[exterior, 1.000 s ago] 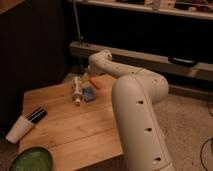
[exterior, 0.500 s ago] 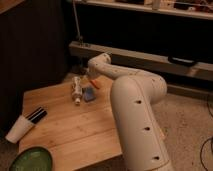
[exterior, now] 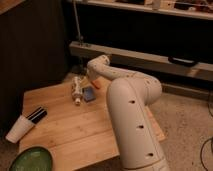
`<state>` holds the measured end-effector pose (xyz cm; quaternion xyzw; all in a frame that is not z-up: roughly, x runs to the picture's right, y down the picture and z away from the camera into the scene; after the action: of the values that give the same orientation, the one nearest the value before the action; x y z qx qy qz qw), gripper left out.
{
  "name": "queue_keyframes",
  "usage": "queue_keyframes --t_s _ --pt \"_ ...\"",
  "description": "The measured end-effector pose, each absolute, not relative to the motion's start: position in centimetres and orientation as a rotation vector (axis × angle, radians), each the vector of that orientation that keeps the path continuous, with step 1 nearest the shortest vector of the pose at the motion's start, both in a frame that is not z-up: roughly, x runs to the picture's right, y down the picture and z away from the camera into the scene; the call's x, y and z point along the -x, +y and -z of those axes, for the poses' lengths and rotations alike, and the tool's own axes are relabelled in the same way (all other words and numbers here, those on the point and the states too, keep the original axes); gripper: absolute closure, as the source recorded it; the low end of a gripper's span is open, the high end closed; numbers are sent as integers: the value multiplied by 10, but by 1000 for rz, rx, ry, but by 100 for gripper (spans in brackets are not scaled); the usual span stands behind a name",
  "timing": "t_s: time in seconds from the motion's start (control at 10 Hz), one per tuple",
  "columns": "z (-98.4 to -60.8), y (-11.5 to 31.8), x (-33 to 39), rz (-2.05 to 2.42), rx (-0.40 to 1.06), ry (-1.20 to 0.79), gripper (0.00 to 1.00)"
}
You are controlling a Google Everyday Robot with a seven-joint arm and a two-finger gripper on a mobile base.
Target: Drag the pepper across the table
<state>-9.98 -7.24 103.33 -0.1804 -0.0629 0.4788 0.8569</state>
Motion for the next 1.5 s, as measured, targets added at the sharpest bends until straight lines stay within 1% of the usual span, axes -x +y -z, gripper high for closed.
queue_keyframes --t_s 0.7,0.8,1.0,1.1,1.5 --pt "-1042 -74 91 -1029 391 -102 20" --pt "-1043 -74 89 -1030 388 -98 22" --pt "-1043 -75 88 -1029 387 -96 37" --pt "-1043 -76 88 -1028 385 -95 42" --pt "-1045 -75 89 -1022 382 -87 42"
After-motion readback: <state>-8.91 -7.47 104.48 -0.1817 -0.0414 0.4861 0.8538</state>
